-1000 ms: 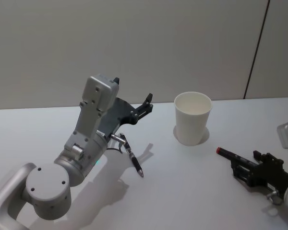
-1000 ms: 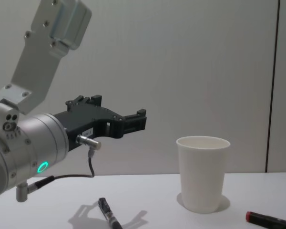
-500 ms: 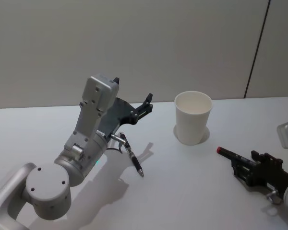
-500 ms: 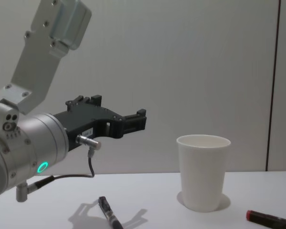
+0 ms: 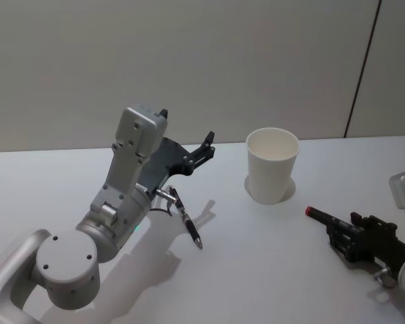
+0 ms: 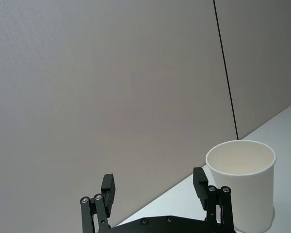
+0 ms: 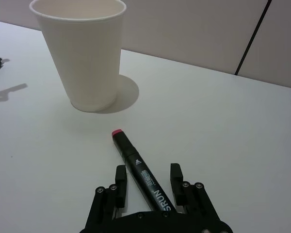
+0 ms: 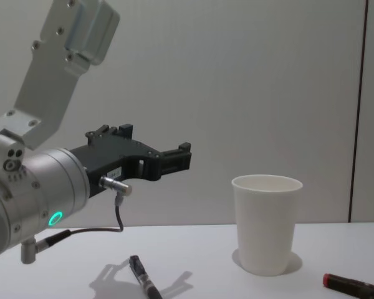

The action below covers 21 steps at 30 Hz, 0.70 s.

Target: Place the pen into the pen holder.

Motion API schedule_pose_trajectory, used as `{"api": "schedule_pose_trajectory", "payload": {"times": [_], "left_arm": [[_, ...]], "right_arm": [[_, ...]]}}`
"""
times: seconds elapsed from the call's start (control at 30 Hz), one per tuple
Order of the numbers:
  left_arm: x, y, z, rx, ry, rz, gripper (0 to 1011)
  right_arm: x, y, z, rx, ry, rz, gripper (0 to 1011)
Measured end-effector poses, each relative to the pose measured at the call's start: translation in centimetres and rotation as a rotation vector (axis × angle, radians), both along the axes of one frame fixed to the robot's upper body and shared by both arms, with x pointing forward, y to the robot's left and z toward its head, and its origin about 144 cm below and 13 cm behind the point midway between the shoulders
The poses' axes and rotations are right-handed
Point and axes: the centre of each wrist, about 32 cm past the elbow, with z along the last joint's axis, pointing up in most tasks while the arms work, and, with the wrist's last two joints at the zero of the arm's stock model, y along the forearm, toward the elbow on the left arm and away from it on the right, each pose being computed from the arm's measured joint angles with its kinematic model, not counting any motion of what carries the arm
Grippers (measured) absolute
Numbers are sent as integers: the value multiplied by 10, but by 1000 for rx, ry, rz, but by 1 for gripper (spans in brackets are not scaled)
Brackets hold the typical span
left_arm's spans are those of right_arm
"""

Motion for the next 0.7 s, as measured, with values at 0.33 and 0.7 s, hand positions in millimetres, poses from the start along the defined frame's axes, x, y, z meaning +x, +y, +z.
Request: {"api": "schedule_pose_trajectory", "payload": {"times": [0.33, 0.7], "left_arm": [[0, 0, 0, 0, 0, 0, 1001], [0, 0, 0, 0, 0, 0, 1001]], "right_arm": [[0, 0, 0, 5, -4, 3, 494], [0, 1, 0, 10, -5, 4, 414]]}}
